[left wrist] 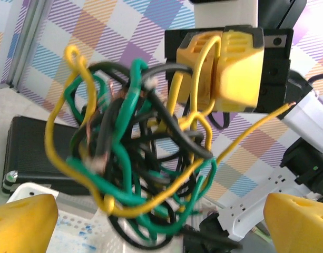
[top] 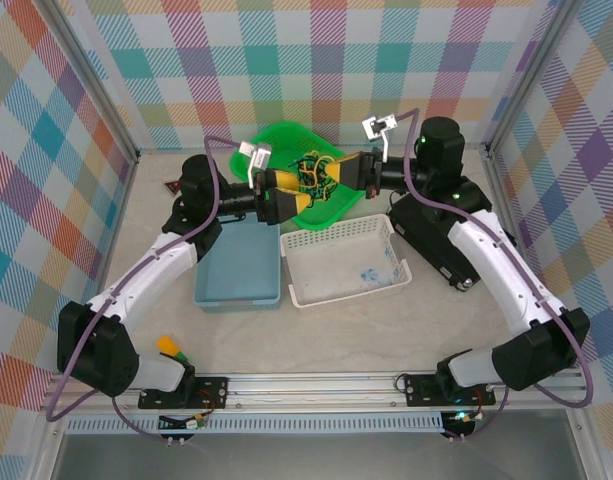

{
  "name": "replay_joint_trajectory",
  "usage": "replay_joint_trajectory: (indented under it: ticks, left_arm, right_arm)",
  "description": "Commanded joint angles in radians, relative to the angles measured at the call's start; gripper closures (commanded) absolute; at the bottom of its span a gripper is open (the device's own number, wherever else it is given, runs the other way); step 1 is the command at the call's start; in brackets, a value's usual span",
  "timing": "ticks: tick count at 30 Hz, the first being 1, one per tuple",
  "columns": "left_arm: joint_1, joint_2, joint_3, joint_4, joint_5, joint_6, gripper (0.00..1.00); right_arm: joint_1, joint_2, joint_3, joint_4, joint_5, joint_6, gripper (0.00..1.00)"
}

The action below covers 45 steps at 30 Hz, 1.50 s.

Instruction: Untangle the cables

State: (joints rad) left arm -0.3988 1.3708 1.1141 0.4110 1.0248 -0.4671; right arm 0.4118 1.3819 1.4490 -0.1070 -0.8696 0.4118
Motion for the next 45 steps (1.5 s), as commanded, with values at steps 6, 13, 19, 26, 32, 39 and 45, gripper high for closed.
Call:
replay_joint_trajectory:
  ticks: [6, 13, 19, 26, 32, 39, 45]
  left_arm:
    - [-0.008, 0.088, -0.023, 0.478, 0.059, -0.318, 0.16]
    - [0.026, 0.146, -0.039, 0.711, 0.067, -0.474, 0.73]
    - [0.047, 0.103, -0.031, 0.455, 0.053, -0.314, 1.00]
    - [0.035, -0.034, 0.070, -0.370, -0.177, 0.227, 1.00]
    - [0.035, -0.054, 0.108, -0.557, -0.219, 0.366, 1.00]
    - [0.034, -0.069, 0.129, -0.637, -0.256, 0.444, 1.00]
    - [0.044, -0.072, 0.150, -0.668, -0.291, 0.461, 1.00]
  right_arm:
    - [0.032, 0.000, -0.022, 0.127, 0.052, 0.057, 1.00]
    - [0.032, -0.018, -0.027, 0.085, 0.140, 0.020, 1.00]
    - [0.029, -0.040, -0.009, -0.038, 0.260, -0.088, 1.00]
    - [0.006, -0.039, 0.081, -0.277, 0.391, -0.275, 1.00]
    - [-0.044, -0.064, 0.112, -0.385, 0.512, -0.345, 1.00]
    - [-0.050, -0.091, 0.139, -0.518, 0.841, -0.452, 1.00]
    - [-0.049, -0.142, 0.075, -0.546, 0.981, -0.570, 1.00]
